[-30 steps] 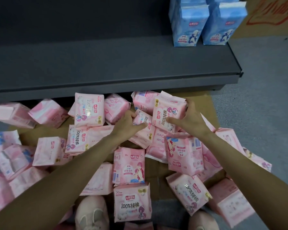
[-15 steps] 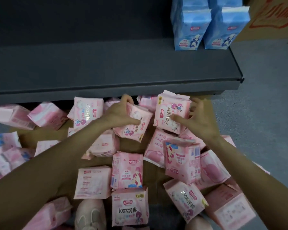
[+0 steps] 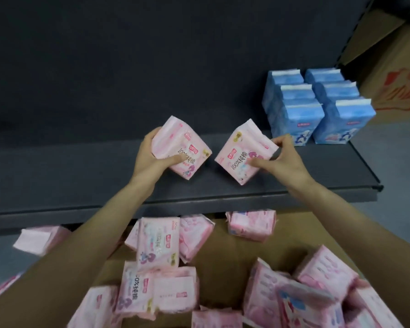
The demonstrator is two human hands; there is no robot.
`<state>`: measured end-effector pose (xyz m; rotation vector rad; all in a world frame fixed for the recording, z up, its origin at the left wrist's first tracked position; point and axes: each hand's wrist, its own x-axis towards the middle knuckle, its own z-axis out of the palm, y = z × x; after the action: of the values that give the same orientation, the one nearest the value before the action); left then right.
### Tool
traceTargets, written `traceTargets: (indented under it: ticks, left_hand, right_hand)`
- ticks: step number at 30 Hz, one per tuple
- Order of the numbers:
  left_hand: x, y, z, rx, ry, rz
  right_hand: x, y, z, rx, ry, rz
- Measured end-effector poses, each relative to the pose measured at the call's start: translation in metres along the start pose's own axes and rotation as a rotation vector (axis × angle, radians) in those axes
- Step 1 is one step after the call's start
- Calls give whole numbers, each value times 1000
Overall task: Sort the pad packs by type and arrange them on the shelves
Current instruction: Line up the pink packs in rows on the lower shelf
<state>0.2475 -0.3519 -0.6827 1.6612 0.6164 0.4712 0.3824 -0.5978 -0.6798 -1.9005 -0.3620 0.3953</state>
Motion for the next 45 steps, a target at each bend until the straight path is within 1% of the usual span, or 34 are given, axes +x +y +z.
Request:
traceTargets:
  ticks: [1,2,5,8,10,12,14,17,19,23,27,29,31,33,35,41,45]
  left_hand:
    - [4,-10,-1,30,19,-3]
    - [3,-21,-2,112,35,-2]
    - [-6,-33,-10,442,27,70]
    - [-5,-23,-26,686,0,62]
    - [-1,-17,-34,789,-51,50]
    - [5,-11,-37,853,-97,78]
    - [14,-7,-35,805,-113,87]
    - [36,-5,-24,566,-75,24]
    - [60,-8,-14,483,-55,11]
    - [117,-12,8,440,-49,14]
    - [172,-15,24,396,-51,57]
    - [190,-16,33,407,-71,80]
    - [206,-20,41,422,-84,97]
    - [215,-26,48,433,-87,100]
    - [222,-32,54,426,-94,105]
    - [233,-46,58,381,0,167]
    - [232,-45,68,458,11,247]
  right_hand:
    - [3,6,5,26,13,18]
    - [2,13,8,8,25,25]
    - [-10,25,1,-149,12,-48]
    - [-19,21,-11,-393,-80,-118]
    - [-22,15,-16,-530,-160,-134]
    - [-20,9,-20,-617,-219,-143]
    - [-12,4,-21,-613,-216,-170]
    - [16,-2,-14,-493,-153,-209]
    - [43,-6,-7,-445,-106,-222]
    - [107,-15,11,-420,45,-195]
    - [160,-15,19,-462,81,-204]
    - [180,-7,20,-584,105,-194]
    - [197,4,26,-822,231,-183]
    - [205,10,34,-1107,339,-242]
    - [214,14,39,-1262,351,-306]
    - [240,9,54,-1326,373,-377]
    - [247,9,62,-1340,418,-351]
